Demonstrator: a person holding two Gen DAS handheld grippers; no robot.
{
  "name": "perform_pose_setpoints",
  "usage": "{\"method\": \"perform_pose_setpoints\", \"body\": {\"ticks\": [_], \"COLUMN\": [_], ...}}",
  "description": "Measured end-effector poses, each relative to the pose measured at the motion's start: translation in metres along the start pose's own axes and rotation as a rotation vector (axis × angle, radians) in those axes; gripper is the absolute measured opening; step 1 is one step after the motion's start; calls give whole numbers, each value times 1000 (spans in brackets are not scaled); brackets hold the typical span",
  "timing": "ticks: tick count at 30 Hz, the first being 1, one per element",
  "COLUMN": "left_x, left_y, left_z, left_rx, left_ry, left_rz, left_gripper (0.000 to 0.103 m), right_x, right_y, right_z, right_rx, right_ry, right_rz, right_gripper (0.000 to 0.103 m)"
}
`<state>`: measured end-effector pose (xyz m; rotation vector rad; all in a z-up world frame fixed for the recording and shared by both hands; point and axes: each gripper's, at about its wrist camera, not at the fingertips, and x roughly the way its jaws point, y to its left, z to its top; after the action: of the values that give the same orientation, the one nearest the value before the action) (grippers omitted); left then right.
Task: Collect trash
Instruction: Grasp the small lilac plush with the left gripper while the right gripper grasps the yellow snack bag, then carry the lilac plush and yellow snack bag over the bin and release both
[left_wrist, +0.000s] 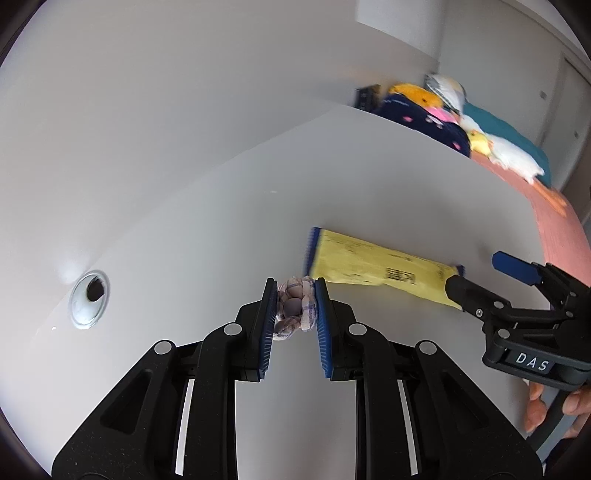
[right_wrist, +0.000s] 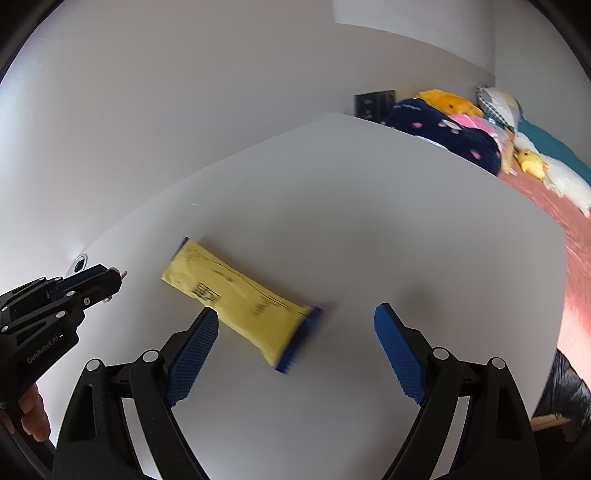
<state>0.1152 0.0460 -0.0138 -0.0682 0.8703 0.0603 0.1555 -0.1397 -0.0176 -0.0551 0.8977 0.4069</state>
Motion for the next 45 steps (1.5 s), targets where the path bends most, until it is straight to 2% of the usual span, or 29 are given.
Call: {"method": "perform_pose_setpoints", "body": {"ticks": [9, 11, 12, 17, 19, 23, 33, 45], "left_x": [-3, -5, -5, -6, -7, -11, -20, -35], "left_y": [18, 19, 18, 19, 20, 19, -3, -68], "left_z": [3, 2, 1, 1, 1, 1, 0, -15], "left_rx": [-59, -66, -69, -71, -66, -52, 13, 113], "left_ry": [-6, -6, -5, -7, -10, -16, -29, -35], "left_rz": [7, 0, -3, -10, -15, -27, -69, -159], "left_gripper": [20, 20, 20, 20, 20, 20, 20, 20], "right_x": [35, 44, 46, 41, 38, 29, -14, -68], "right_y": [37, 40, 40, 34, 30, 17, -19, -59], "right_z": [9, 9, 9, 8, 7, 3, -18, -45], "right_rx": [-123, -134, -132, -131, -110, -39, 55, 139], "right_ry": [57, 90, 97, 104, 114, 109, 25, -41], "right_rz": [0, -14, -15, -8, 17, 55, 46, 25], "right_gripper": [86, 70, 68, 39, 30, 21, 18, 18]}}
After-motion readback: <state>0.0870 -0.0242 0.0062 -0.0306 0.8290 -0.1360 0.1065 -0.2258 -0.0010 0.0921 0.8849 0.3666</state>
